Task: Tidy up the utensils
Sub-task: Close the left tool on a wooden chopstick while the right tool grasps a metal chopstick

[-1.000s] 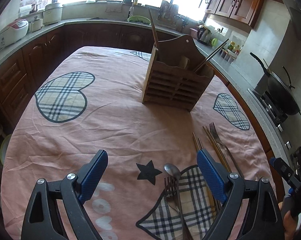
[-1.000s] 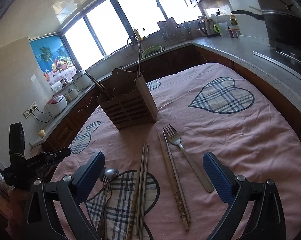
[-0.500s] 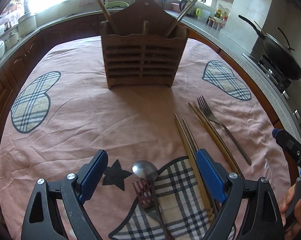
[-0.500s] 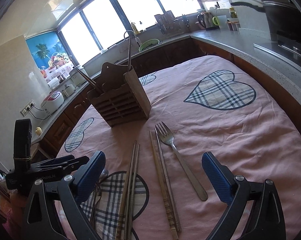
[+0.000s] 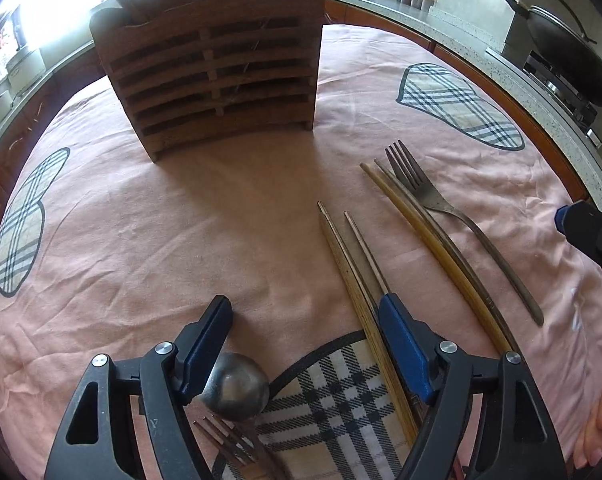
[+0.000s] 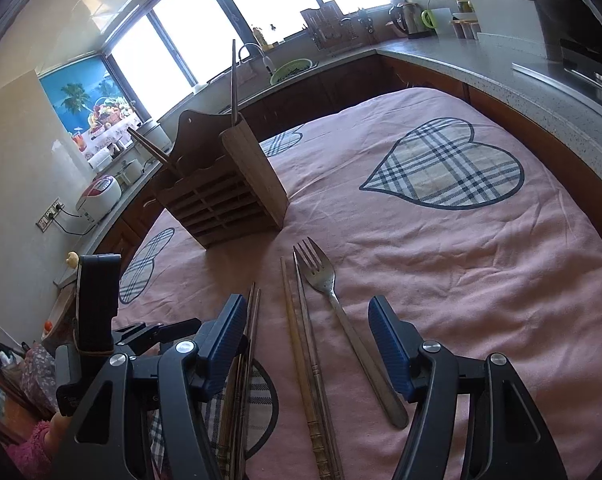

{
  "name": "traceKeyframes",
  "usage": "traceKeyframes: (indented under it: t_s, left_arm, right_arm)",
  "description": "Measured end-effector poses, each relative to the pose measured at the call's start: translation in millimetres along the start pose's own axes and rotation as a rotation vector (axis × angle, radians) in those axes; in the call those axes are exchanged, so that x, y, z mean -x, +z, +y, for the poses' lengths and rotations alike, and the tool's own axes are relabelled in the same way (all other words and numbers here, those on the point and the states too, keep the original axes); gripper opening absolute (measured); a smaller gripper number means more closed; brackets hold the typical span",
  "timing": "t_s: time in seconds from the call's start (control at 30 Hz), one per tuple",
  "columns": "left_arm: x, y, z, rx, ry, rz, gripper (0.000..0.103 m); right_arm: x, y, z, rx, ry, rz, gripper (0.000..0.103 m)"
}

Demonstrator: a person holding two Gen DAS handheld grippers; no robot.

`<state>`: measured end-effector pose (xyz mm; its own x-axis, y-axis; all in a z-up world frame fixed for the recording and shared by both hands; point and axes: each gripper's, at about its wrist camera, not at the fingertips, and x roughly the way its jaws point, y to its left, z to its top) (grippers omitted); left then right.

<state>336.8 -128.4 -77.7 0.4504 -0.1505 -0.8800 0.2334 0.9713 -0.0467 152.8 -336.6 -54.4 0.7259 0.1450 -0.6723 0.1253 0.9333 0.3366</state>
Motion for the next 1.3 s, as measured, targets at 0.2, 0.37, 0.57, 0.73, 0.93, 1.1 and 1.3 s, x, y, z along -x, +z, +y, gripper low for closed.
traceKeyframes:
  t_s: [0.2,0.37,0.57,0.73,0.93,1.1,1.3]
  left_arm:
    - [2.8,-7.5,18.7,0.023,-0.028,0.019,0.076]
    - [-0.2,2.4,21.1,0.058,-0.061,0.031,0.073]
    - [-9.6,12.1,19.8,0.030,0.003,0.019,0.068]
    - [-6.7,8.3,24.4,0.024,-0.027,0.027,0.065]
    - [-14.1,24.9,28.7,0.040,-0.038,0.033,0.064]
    - [-15.9,24.3,15.1,-0.019,0.026,0.000,0.032]
    - [-13.6,25.3,19.7,0.035,-0.063,0.009,0.006]
  right_arm:
    - [-24.4,3.3,3.5,0.035,0.015,0.054,0.053]
    - [-55.3,4.0,4.3,0.059,0.001,0.135,0.031]
    - [-86.3,10.4,11.5,0.137,-0.044,0.207,0.011]
    - [-101.5,13.8,27.3,0.250,-0.067,0.253,0.011]
    - [-120.2,29.6,31.9,0.310,-0.076,0.292,0.007]
    - [-127.0,34.0,34.5,0.350,-0.073,0.291,0.008]
    - [-123.4,35.6,34.2,0.313,-0.062,0.284,0.004]
